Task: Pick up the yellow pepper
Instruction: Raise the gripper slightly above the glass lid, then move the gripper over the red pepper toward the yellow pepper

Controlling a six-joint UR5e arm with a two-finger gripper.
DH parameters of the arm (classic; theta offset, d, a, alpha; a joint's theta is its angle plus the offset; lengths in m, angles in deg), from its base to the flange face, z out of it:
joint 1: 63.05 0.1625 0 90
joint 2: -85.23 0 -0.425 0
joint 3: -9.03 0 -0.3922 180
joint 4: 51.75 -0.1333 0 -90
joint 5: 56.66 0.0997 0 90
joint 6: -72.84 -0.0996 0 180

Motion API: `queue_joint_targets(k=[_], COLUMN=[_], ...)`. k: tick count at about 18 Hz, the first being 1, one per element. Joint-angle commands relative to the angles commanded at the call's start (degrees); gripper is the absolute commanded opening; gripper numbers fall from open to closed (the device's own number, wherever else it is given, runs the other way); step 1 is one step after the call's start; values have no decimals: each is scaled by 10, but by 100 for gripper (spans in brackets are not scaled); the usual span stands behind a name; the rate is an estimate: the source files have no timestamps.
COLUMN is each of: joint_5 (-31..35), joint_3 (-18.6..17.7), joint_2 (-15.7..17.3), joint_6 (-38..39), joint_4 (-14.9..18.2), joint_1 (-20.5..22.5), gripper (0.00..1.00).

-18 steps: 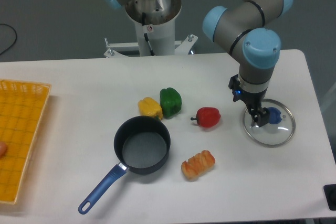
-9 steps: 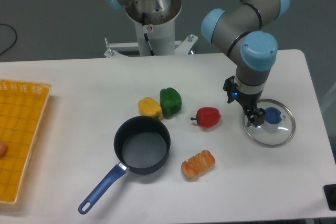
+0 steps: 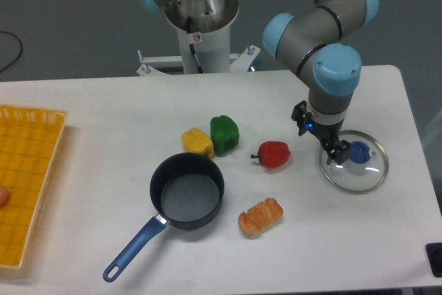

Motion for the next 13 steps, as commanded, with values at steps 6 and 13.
queue_joint_targets(k=[6, 13], joint_5=[3, 3], joint_3=[-33, -97], joint_2=[20, 69], joint_6=[64, 173], joint_4=[3, 7], joint_1=[-54, -99], gripper=[100, 100])
